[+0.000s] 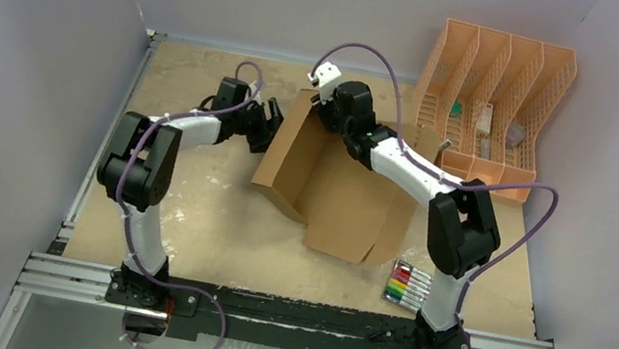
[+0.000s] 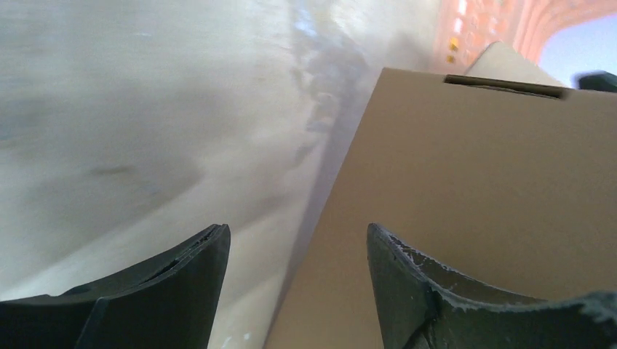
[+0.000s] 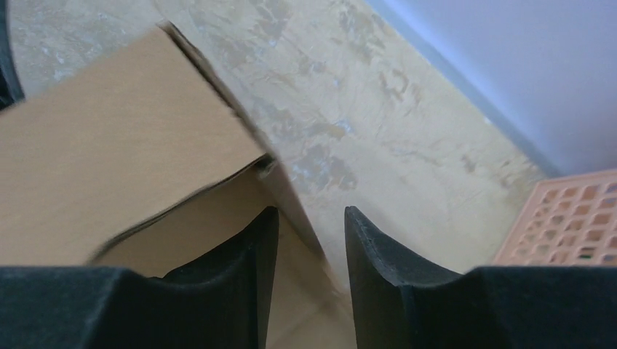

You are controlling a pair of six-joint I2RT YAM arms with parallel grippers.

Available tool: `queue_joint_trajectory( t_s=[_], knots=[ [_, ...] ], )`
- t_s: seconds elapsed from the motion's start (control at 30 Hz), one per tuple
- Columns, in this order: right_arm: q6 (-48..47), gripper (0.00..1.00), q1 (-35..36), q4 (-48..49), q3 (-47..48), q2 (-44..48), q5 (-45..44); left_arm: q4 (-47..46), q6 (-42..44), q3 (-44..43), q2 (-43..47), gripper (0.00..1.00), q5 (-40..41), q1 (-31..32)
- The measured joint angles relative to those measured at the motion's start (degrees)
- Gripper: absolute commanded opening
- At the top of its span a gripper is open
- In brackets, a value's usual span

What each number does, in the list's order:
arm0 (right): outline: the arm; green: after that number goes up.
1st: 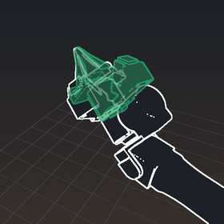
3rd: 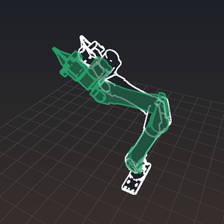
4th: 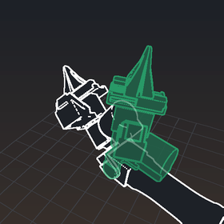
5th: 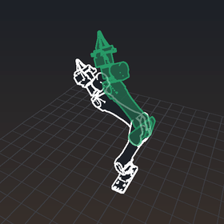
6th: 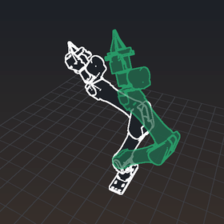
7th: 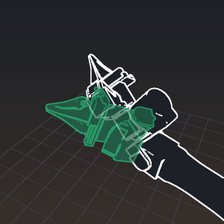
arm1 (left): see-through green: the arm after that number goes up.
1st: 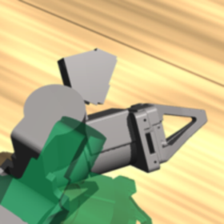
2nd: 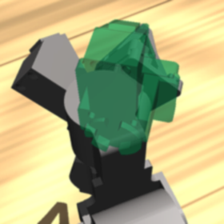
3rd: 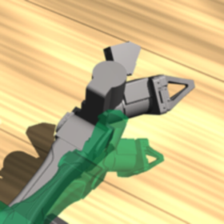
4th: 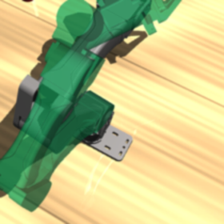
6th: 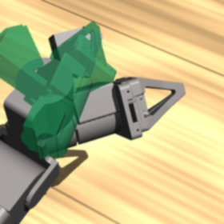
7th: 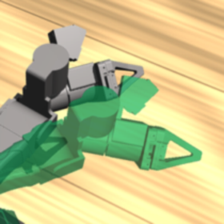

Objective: Fold the paper box

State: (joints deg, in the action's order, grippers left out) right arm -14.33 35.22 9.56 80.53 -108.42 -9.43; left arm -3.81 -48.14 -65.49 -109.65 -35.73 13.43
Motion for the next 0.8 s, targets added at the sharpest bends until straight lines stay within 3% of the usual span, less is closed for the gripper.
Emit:
queue_joint_trajectory(
  t_s=[0.3, 0.57, 0.8],
  knots=[
    [-9.5, 0.69, 1.0, -14.7, 11.3, -3.5, 1.5, 17.3, 8.5, 1.4, 7.1, 0.73, 19.9, -10.9],
    [-9.1, 0.83, 1.8, -26.5, 14.3, -2.9, 2.9, 28.7, 13.6, 1.1, 16.8, 0.76, 36.6, -10.9],
    [-1.1, 0.85, -2.9, -33.4, 10.5, 8.9, 3.5, 35.6, 15.7, -5.9, 24.6, 0.76, 41.7, -9.7]
  ],
)
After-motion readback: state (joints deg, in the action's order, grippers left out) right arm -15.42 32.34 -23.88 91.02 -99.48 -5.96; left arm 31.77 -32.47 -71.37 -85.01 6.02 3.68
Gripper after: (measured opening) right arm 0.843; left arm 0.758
